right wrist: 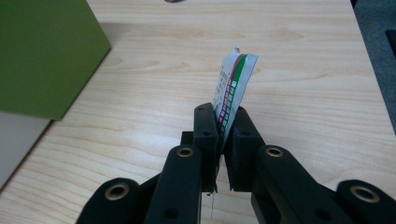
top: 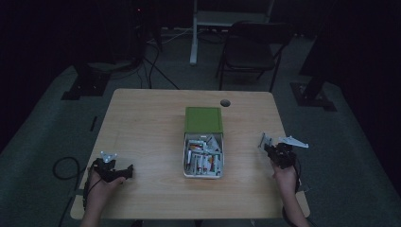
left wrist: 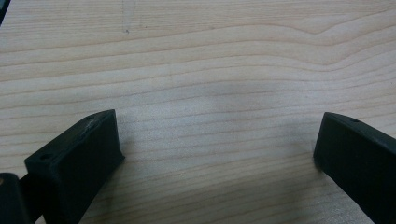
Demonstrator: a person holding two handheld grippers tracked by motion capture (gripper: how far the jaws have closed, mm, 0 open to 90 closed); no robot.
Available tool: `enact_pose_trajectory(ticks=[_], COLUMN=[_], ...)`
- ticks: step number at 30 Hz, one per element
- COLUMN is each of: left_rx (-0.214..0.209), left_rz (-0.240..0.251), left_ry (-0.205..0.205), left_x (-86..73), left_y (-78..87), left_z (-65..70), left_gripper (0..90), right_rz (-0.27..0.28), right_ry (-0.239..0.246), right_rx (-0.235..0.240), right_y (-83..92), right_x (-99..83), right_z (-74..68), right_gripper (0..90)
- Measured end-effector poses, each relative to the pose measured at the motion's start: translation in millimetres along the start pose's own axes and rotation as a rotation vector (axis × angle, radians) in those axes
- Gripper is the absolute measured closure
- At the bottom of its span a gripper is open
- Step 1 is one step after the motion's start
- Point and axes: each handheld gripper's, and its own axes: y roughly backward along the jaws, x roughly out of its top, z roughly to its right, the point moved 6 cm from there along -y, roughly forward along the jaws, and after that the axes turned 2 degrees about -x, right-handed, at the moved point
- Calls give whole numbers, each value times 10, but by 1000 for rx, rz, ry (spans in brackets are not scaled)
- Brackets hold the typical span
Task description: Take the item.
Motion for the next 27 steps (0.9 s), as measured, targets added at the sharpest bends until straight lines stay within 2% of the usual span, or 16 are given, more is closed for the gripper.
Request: enact_pose_trajectory(ticks=[7, 27], left_rx=[0, 0], left_rz=[0, 0], left_ry=[0, 0], left_x=[0, 0], left_y=[0, 0], left_z=[0, 0], left_gripper=[8, 8], right_rz=[-24, -70], right_ry=[-5, -26], right_rx=[-3, -4], right_y=[-75, -190], right_x=[-79, -150], right_z=[32, 86], right_gripper=[844, 842])
